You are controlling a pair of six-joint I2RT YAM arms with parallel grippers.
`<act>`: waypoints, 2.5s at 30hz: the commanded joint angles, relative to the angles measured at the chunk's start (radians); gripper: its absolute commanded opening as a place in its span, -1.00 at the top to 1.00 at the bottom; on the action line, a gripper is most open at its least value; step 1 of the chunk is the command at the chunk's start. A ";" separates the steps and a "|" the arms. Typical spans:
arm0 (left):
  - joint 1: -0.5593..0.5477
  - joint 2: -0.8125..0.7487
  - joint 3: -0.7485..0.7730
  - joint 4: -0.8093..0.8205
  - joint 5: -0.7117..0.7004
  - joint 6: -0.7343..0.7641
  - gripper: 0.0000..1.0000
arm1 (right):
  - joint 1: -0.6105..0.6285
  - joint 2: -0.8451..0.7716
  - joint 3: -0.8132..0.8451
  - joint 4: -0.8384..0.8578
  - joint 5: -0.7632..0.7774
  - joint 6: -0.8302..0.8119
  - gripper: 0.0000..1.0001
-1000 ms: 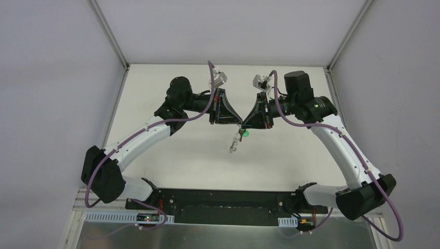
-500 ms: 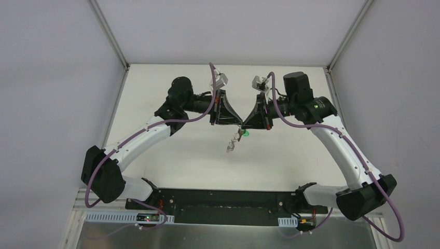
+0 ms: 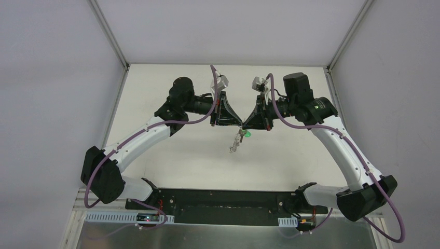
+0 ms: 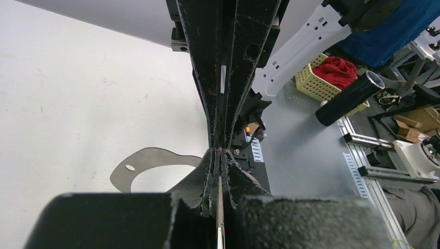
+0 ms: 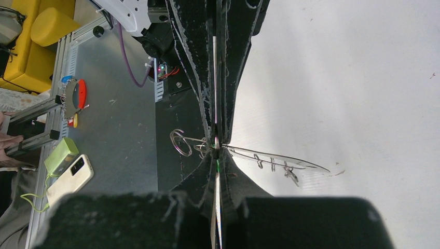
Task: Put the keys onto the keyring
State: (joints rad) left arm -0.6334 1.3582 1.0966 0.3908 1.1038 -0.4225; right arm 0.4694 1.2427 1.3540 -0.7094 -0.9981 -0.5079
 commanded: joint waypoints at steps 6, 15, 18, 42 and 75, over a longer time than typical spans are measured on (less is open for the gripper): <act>0.010 -0.048 -0.003 -0.040 0.028 0.056 1.00 | -0.016 -0.035 0.037 -0.008 0.007 -0.023 1.00; 0.011 -0.051 -0.003 -0.067 0.025 0.076 1.00 | -0.021 -0.038 0.033 -0.007 0.000 -0.029 1.00; 0.011 -0.052 0.001 -0.073 0.023 0.080 1.00 | -0.022 -0.038 0.031 -0.009 0.000 -0.029 1.00; 0.026 -0.030 0.128 -0.232 0.019 0.157 0.32 | -0.020 -0.014 -0.052 0.056 -0.068 0.020 1.00; -0.044 0.044 0.252 -0.532 -0.061 0.361 0.47 | -0.016 0.006 -0.067 0.090 -0.114 0.054 1.00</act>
State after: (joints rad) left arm -0.6685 1.4025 1.3102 -0.1558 1.0367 -0.0799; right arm 0.4530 1.2545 1.2785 -0.6544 -1.0634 -0.4599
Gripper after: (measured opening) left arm 0.279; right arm 0.009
